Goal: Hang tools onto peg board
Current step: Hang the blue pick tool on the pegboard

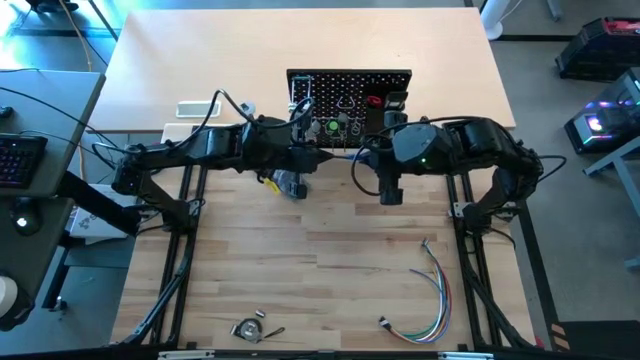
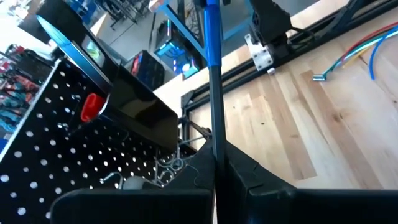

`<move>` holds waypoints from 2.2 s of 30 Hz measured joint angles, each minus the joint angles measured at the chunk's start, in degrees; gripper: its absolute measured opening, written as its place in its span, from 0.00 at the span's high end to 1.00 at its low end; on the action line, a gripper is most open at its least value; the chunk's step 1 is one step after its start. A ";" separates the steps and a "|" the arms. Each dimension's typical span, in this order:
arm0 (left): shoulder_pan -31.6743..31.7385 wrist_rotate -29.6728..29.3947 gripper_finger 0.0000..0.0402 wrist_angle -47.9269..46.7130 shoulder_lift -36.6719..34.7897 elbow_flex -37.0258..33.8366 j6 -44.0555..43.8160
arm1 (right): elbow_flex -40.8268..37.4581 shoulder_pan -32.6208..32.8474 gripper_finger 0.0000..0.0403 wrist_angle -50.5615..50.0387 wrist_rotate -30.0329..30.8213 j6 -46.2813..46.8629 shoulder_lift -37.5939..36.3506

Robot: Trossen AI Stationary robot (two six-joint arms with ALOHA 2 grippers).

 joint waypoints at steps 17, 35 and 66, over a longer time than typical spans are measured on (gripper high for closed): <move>-1.06 2.08 1.00 4.33 -0.17 0.00 1.87 | -0.04 -0.04 0.92 -1.96 -1.06 1.95 -0.80; -1.27 1.21 1.00 3.88 -0.20 0.22 1.21 | -0.17 2.86 0.98 6.98 1.34 -3.37 -1.67; -1.46 2.06 1.00 11.04 3.54 0.02 4.84 | -0.09 3.43 0.92 16.16 -3.00 -8.58 -2.12</move>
